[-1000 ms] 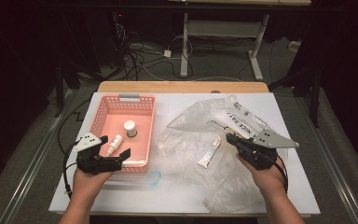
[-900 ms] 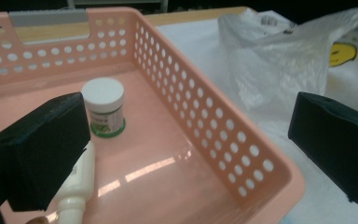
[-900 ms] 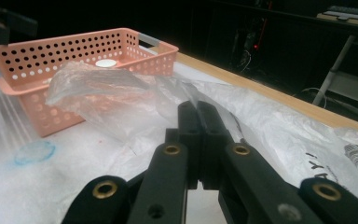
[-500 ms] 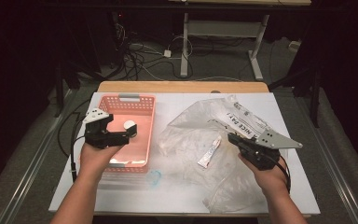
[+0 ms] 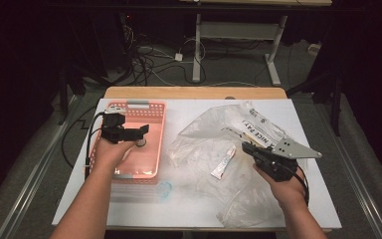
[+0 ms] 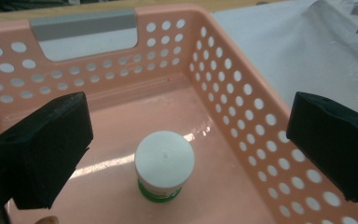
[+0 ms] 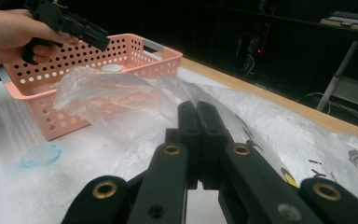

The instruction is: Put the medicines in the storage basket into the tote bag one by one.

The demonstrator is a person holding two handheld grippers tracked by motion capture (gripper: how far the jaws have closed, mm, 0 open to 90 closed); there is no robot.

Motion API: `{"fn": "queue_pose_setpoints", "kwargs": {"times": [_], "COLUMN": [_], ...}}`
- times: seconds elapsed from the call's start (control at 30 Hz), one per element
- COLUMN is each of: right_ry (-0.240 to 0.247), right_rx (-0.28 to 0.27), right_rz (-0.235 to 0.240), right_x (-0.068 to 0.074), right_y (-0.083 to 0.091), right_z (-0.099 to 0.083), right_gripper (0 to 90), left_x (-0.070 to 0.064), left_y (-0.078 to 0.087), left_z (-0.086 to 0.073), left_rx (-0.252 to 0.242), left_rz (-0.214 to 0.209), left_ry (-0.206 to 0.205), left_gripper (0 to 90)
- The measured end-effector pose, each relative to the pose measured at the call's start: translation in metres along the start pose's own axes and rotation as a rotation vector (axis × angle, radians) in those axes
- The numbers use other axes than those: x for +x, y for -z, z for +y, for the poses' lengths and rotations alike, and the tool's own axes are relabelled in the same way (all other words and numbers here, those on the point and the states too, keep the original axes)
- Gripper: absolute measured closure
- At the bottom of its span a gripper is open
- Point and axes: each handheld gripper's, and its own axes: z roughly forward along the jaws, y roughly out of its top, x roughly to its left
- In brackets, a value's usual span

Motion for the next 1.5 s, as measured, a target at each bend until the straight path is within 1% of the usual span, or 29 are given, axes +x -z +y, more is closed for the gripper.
{"fn": "queue_pose_setpoints", "kwargs": {"times": [0.13, 0.3, 0.37, 0.4, 0.43, 0.5, 0.53, 0.6, 0.63, 0.67, 0.77, 0.87, 0.97, 1.03, 1.13, 1.3, 1.4, 1.5], "right_ry": [-0.005, -0.005, -0.006, -0.008, -0.008, -0.007, -0.005, -0.006, -0.007, -0.007, -0.007, -0.009, -0.004, -0.005, -0.006, -0.003, -0.004, -0.003], "right_rx": [0.003, 0.003, 0.001, 0.000, 0.000, 0.003, 0.004, 0.003, 0.003, 0.004, 0.006, 0.005, 0.006, 0.007, 0.007, 0.006, 0.006, 0.003], "right_rz": [-0.001, 0.000, -0.002, -0.002, -0.001, 0.000, 0.001, 0.003, 0.001, 0.001, 0.000, 0.000, -0.003, -0.002, -0.003, -0.002, -0.002, -0.001], "right_x": [-0.002, -0.002, -0.002, -0.002, -0.002, -0.001, -0.001, -0.001, -0.002, -0.002, -0.002, -0.001, -0.001, -0.001, -0.001, -0.001, -0.001, -0.001], "right_y": [-0.001, 0.000, 0.001, 0.001, 0.000, 0.000, 0.000, 0.000, 0.000, 0.000, 0.001, 0.000, 0.000, 0.000, 0.000, 0.001, 0.001, 0.001], "right_z": [-0.001, -0.001, -0.001, -0.001, -0.001, -0.001, -0.001, -0.002, -0.002, -0.002, -0.002, -0.002, -0.001, -0.002, -0.002, -0.001, -0.001, -0.001], "right_gripper": [90.0, 90.0, 90.0, 90.0, 90.0, 90.0, 90.0, 90.0, 90.0, 90.0, 90.0, 90.0, 90.0, 90.0, 90.0, 90.0, 90.0, 90.0], "left_x": [0.006, 0.010, 0.012, 0.014, 0.015, 0.014, 0.014, 0.014, 0.013, 0.012, 0.011, 0.011, 0.011, 0.010, 0.009, 0.006, 0.004, 0.001], "left_y": [-0.008, -0.019, -0.024, -0.026, -0.027, -0.030, -0.031, -0.035, -0.036, -0.037, -0.038, -0.036, -0.037, -0.038, -0.038, -0.038, -0.034, -0.027], "left_z": [0.001, 0.000, -0.001, -0.002, -0.002, -0.003, -0.003, -0.004, -0.005, -0.005, -0.006, -0.006, -0.006, -0.006, -0.007, -0.006, -0.004, -0.002], "left_rx": [0.034, 0.107, 0.145, 0.160, 0.175, 0.199, 0.212, 0.246, 0.258, 0.276, 0.304, 0.303, 0.316, 0.324, 0.327, 0.323, 0.295, 0.259], "left_rz": [0.017, 0.024, 0.020, 0.011, 0.011, 0.006, 0.007, -0.007, -0.006, 0.001, 0.012, 0.019, 0.022, 0.026, 0.032, 0.053, 0.052, 0.043], "left_ry": [0.026, 0.037, 0.058, 0.075, 0.083, 0.075, 0.073, 0.077, 0.077, 0.068, 0.052, 0.039, 0.028, 0.018, 0.007, 0.000, -0.004, 0.004], "left_gripper": [2.4, 4.7, 9.0, 9.3, 9.8, 13.8, 14.1, 15.1, 16.1, 17.5, 23.7, 31.5, 34.5, 38.0, 47.0, 48.2, 48.3, 48.3]}}
